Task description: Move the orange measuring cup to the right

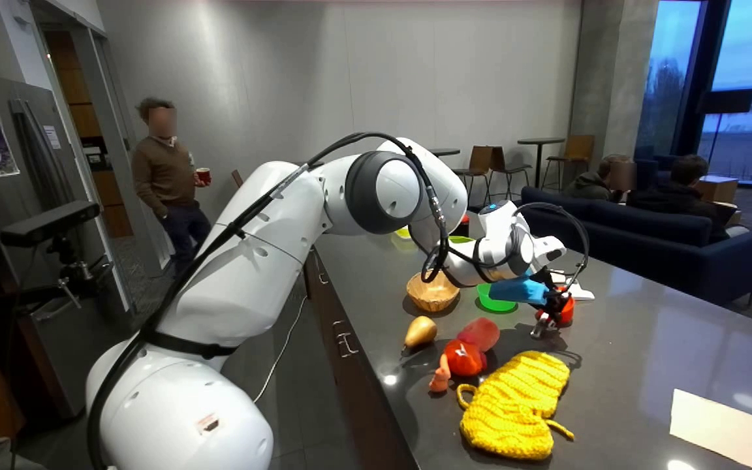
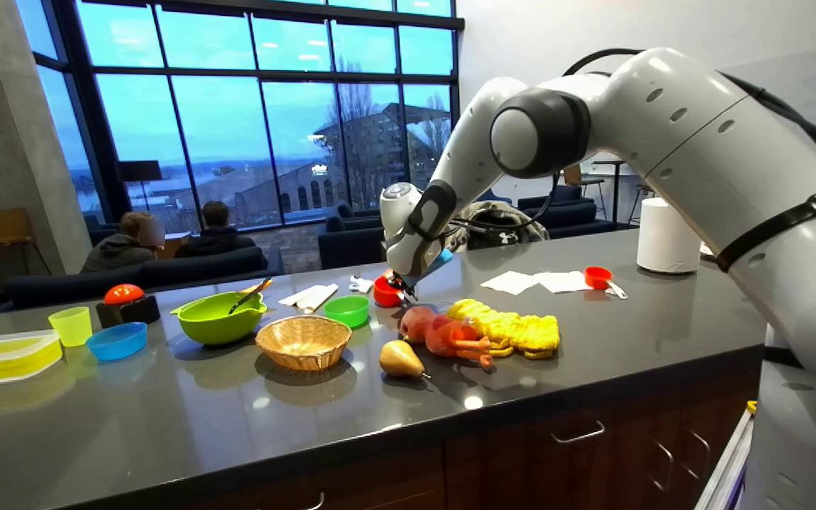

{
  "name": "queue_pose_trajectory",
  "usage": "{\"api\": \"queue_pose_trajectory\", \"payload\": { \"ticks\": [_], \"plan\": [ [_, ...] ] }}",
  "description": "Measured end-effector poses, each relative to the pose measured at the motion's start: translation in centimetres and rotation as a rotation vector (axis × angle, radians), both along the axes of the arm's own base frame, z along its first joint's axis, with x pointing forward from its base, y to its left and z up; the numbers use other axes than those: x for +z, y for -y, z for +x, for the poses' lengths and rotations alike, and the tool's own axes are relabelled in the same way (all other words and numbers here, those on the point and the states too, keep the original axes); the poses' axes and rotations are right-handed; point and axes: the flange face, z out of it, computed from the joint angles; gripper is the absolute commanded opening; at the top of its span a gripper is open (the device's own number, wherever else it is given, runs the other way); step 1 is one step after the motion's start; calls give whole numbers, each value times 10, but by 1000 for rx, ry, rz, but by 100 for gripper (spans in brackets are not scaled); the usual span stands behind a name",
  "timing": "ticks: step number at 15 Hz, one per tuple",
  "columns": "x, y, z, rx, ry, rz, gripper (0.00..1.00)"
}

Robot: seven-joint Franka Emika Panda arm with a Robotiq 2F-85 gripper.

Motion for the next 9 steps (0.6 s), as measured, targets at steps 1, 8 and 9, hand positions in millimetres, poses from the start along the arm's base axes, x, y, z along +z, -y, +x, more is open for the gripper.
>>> {"api": "queue_pose_trajectory", "payload": {
  "ticks": [1, 8, 9],
  "plan": [
    [1, -1, 1, 1, 2, 0, 1],
    [21, -19, 7, 27, 32, 0, 1],
    [28, -24, 8, 33, 39, 1, 1]
  ]
}}
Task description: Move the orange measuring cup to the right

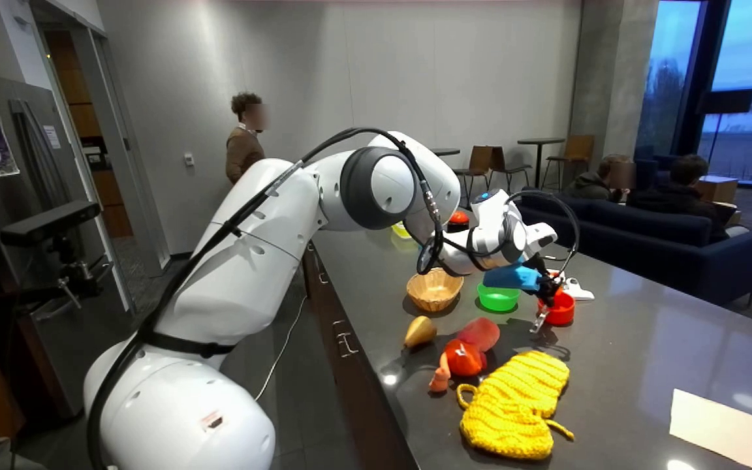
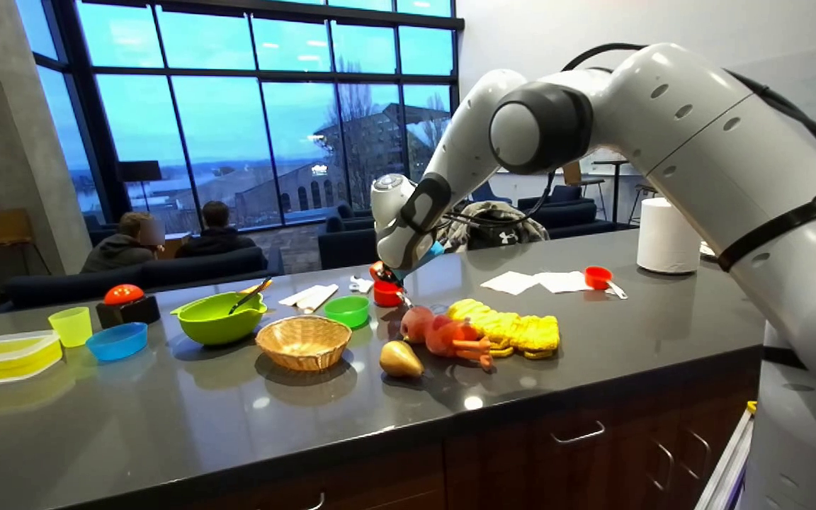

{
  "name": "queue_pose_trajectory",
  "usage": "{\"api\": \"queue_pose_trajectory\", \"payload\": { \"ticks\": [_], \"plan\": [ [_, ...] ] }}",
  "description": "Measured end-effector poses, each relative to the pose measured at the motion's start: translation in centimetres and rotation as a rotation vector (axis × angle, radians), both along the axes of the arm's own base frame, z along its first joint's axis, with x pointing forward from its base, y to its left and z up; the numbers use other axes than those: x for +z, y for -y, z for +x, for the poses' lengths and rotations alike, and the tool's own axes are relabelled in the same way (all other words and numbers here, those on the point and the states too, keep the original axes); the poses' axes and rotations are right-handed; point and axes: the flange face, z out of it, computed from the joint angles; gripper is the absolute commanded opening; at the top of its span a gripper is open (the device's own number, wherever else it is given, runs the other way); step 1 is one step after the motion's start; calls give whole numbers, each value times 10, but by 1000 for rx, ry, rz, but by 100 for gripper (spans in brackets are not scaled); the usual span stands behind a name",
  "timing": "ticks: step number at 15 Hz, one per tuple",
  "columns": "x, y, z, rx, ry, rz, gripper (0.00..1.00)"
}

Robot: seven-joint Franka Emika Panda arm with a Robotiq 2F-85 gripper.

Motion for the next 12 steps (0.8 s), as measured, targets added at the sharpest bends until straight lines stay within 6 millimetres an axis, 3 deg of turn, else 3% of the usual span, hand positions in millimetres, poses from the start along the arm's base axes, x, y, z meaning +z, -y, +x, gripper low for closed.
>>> {"api": "queue_pose_trajectory", "payload": {
  "ticks": [3, 6, 12],
  "plan": [
    [31, -12, 0, 10, 25, 2, 1],
    [57, -4, -2, -19, 23, -10, 1],
    [70, 67, -14, -221, -29, -94, 1]
  ]
}}
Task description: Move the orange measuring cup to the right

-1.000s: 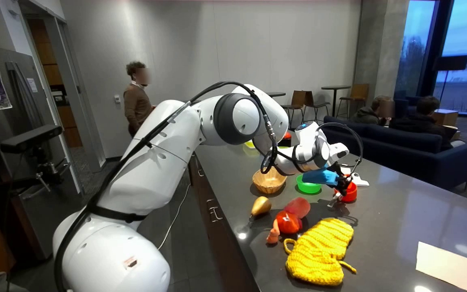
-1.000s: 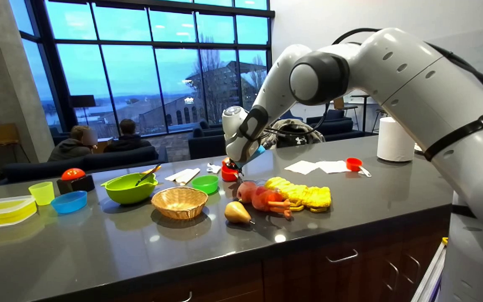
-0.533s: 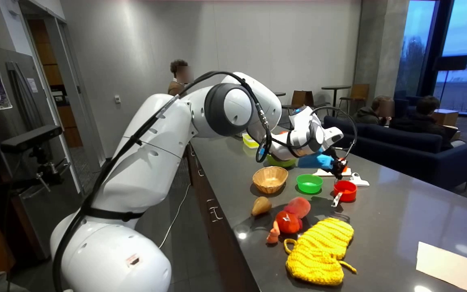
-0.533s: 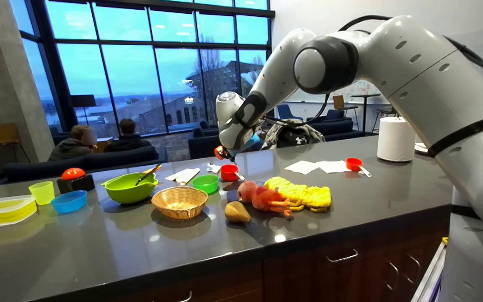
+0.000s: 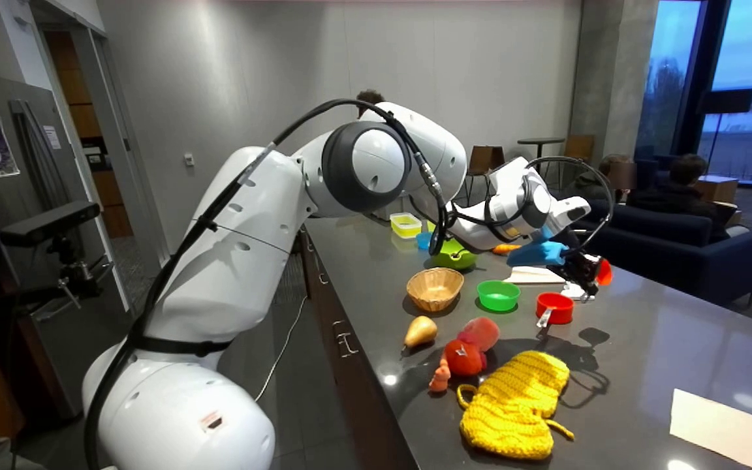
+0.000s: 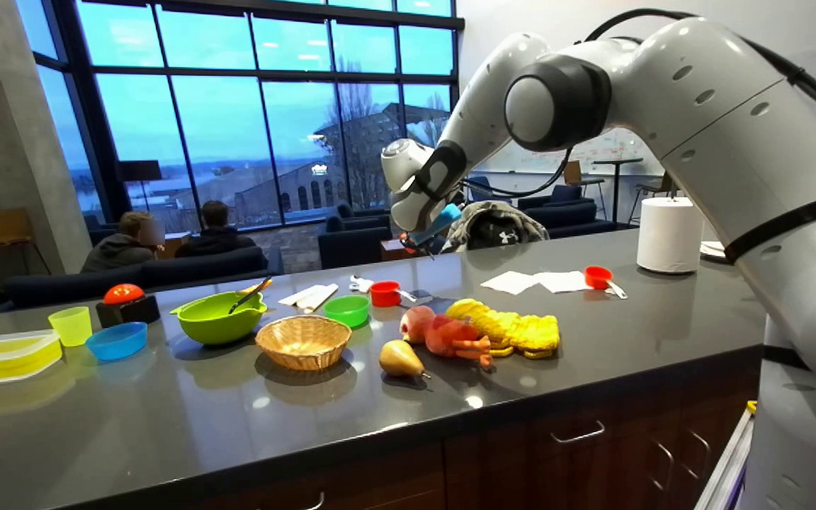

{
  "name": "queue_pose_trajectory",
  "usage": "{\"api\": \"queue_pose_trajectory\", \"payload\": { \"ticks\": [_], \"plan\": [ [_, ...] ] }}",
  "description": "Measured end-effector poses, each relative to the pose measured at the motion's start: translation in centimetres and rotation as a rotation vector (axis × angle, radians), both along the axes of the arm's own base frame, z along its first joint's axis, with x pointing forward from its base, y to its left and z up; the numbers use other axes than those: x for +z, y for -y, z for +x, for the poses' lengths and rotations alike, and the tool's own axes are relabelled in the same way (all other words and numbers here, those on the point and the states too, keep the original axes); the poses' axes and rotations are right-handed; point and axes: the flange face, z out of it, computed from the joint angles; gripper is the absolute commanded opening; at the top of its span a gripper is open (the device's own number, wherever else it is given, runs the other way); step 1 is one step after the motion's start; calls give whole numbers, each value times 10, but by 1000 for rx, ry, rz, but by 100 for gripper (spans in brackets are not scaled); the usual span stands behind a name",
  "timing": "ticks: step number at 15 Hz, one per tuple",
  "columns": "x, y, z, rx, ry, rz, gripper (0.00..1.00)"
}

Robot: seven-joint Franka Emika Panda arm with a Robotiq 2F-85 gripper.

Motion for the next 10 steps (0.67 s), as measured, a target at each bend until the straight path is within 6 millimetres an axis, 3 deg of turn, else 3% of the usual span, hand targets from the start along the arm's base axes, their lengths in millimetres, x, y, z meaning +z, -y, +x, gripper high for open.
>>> {"api": "queue_pose_trajectory", "payload": {
  "ticks": [10],
  "plan": [
    [-23, 105, -37, -328, -108, -54, 1]
  ]
}}
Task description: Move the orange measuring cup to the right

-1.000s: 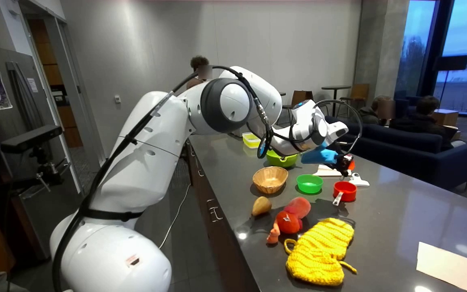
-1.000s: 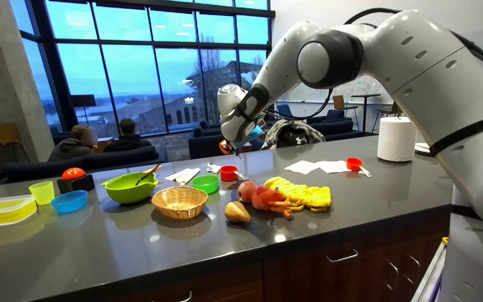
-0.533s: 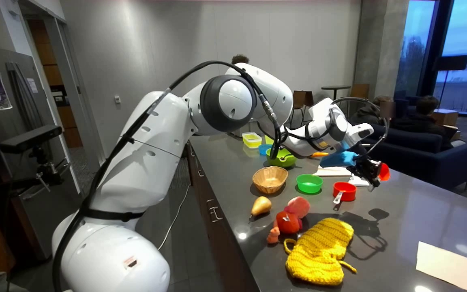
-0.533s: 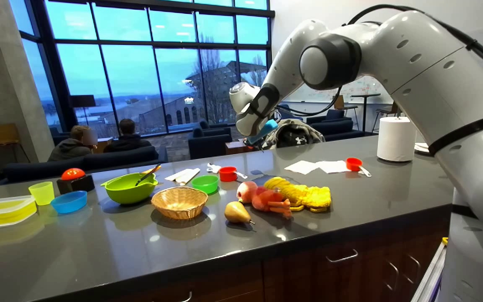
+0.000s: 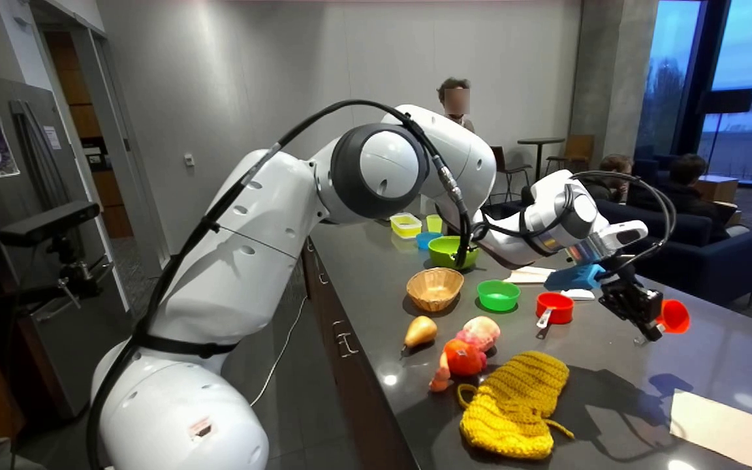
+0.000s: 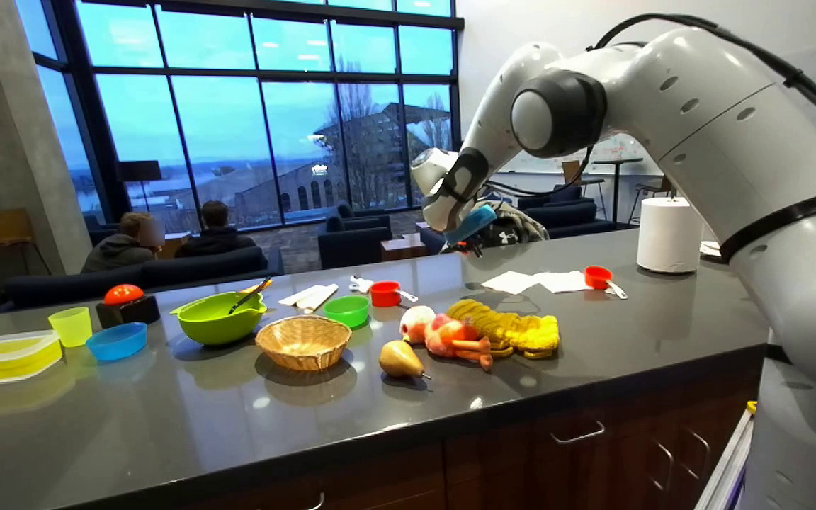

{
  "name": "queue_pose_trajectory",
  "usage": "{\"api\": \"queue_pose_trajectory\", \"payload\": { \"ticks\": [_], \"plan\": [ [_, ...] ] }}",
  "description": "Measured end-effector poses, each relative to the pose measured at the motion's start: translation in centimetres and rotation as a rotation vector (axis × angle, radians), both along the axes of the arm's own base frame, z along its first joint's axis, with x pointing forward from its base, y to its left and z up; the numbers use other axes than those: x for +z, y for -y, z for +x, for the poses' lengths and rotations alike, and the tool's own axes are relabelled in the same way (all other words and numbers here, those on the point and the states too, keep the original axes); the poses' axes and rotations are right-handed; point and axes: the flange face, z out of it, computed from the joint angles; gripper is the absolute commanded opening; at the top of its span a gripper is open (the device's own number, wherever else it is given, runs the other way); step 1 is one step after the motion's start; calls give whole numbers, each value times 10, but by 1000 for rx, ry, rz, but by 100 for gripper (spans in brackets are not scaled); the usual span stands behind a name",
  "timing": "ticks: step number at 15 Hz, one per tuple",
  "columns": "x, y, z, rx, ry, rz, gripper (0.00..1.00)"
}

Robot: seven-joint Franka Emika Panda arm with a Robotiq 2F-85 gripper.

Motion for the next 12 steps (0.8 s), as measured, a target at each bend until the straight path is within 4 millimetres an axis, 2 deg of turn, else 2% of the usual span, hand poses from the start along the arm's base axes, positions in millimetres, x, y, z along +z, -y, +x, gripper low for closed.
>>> {"api": "queue_pose_trajectory", "payload": {
  "ticks": [3, 5, 7, 12],
  "plan": [
    [1, 30, -14, -76, -10, -15, 1],
    [7, 42, -21, -103, -14, -30, 1],
    [16, 46, -31, -116, -31, -56, 1],
    [46, 42, -67, -143, -93, -90, 1]
  ]
}}
